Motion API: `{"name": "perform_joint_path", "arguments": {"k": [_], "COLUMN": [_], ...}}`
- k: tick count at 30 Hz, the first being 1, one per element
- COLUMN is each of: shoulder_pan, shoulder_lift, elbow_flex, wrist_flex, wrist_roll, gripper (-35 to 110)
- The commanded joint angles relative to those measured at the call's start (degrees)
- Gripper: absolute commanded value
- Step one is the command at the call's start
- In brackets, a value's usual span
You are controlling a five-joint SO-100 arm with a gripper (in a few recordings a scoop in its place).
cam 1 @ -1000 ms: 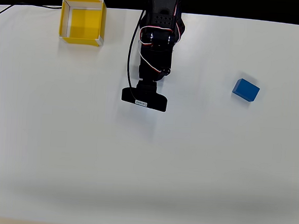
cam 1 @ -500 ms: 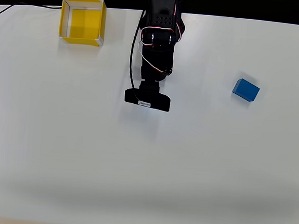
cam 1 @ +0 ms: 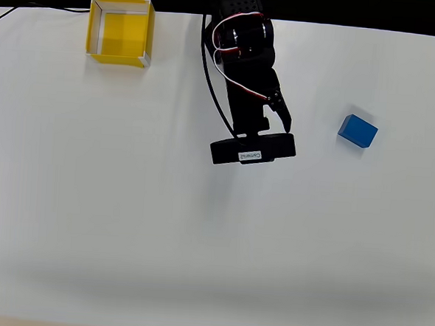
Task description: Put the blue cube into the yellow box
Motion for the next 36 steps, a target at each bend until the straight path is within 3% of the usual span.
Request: {"name": "perform_joint_path", "arguments": {"k": [1, 7, 10, 19, 36], "shoulder_pan": [-8.26, -19.42, -23.12, -31.90, -37.97], "shoulder_lift": [-13.10, -35.07, -47.46, -70.84, -85.69], "elbow_flex": [-13.54, -27.16, -35.33, -50.27, -57.22], "wrist_flex": [-4.66, -8.70, -7.29, -1.05, -1.05], "wrist_roll": [4.13, 10.46, 11.16, 3.34, 1.49], "gripper": [33, 32, 40, 50, 50]}}
